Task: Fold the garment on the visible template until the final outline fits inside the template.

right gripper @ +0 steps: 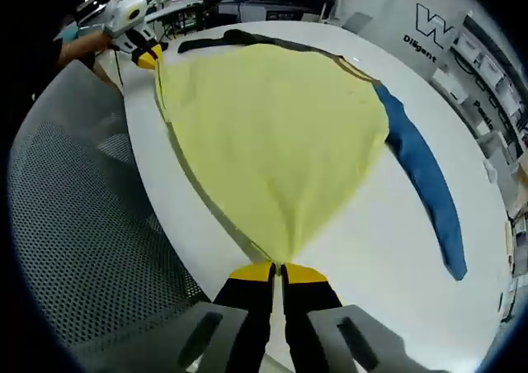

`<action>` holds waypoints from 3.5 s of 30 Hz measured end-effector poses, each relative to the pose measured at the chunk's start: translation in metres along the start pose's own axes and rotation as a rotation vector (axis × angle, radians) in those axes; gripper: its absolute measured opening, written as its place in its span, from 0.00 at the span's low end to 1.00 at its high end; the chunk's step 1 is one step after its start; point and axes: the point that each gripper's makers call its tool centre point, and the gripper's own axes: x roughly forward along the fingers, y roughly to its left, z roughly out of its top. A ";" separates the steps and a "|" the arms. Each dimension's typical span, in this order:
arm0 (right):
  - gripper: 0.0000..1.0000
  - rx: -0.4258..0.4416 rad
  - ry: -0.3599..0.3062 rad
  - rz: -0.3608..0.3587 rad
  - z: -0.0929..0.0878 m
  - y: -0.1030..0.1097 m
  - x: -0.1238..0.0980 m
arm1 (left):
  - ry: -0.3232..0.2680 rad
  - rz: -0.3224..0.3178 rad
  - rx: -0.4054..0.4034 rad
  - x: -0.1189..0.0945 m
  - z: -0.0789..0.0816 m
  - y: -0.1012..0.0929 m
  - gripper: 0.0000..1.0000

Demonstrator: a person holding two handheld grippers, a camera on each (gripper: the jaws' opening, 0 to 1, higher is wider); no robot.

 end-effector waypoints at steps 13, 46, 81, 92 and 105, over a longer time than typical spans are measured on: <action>0.00 0.150 -0.002 -0.039 -0.014 -0.005 -0.007 | 0.013 0.084 -0.126 -0.007 -0.020 0.009 0.06; 0.05 0.508 -0.101 -0.044 -0.001 -0.008 0.006 | 0.057 0.125 -0.422 0.002 -0.024 -0.005 0.17; 0.00 0.473 -0.038 -0.064 -0.004 -0.009 0.007 | 0.139 0.127 -0.437 0.000 -0.038 -0.002 0.04; 0.00 0.497 -0.031 -0.056 -0.006 -0.009 0.008 | 0.123 0.138 -0.484 -0.003 -0.045 -0.004 0.04; 0.00 0.467 -0.029 -0.052 -0.006 -0.009 0.008 | 0.132 0.151 -0.455 -0.003 -0.049 -0.001 0.04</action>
